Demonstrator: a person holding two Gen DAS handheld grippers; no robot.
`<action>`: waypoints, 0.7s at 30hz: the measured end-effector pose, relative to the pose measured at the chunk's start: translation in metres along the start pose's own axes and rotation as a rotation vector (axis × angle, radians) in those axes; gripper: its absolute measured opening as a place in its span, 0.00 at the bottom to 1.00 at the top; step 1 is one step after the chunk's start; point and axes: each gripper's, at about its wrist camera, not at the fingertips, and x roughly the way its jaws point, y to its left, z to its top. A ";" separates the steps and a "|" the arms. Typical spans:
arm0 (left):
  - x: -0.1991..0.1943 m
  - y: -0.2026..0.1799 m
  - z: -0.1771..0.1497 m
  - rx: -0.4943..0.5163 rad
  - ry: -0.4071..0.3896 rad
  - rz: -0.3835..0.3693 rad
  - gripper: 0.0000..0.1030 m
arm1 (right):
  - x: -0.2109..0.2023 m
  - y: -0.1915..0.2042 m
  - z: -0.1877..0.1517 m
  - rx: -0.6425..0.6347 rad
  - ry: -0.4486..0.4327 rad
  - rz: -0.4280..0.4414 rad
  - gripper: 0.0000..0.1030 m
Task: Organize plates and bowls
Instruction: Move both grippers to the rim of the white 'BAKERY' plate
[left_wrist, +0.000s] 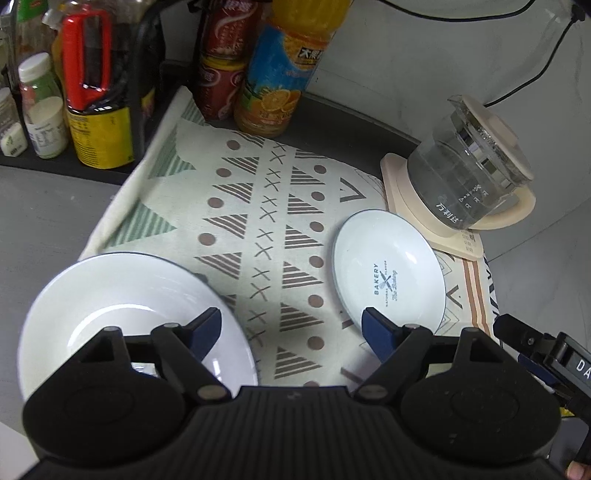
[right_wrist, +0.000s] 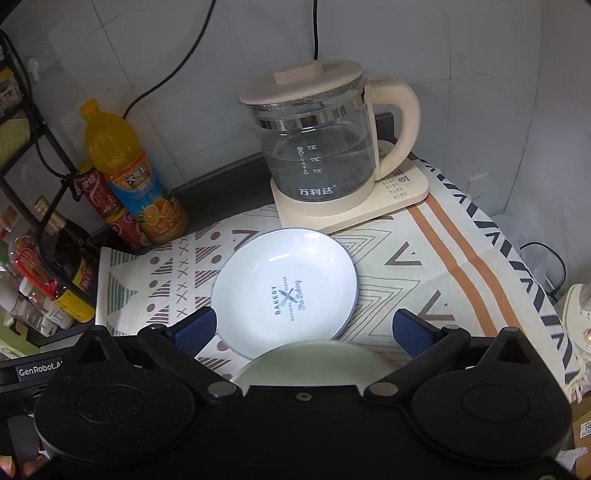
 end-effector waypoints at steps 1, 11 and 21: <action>0.004 -0.003 0.001 -0.006 0.006 0.000 0.79 | 0.003 -0.003 0.003 0.000 0.009 0.005 1.00; 0.045 -0.024 0.000 -0.074 0.030 0.017 0.79 | 0.039 -0.039 0.029 0.072 0.121 0.043 0.98; 0.085 -0.033 -0.002 -0.134 0.080 0.008 0.77 | 0.091 -0.078 0.045 0.128 0.270 0.087 0.71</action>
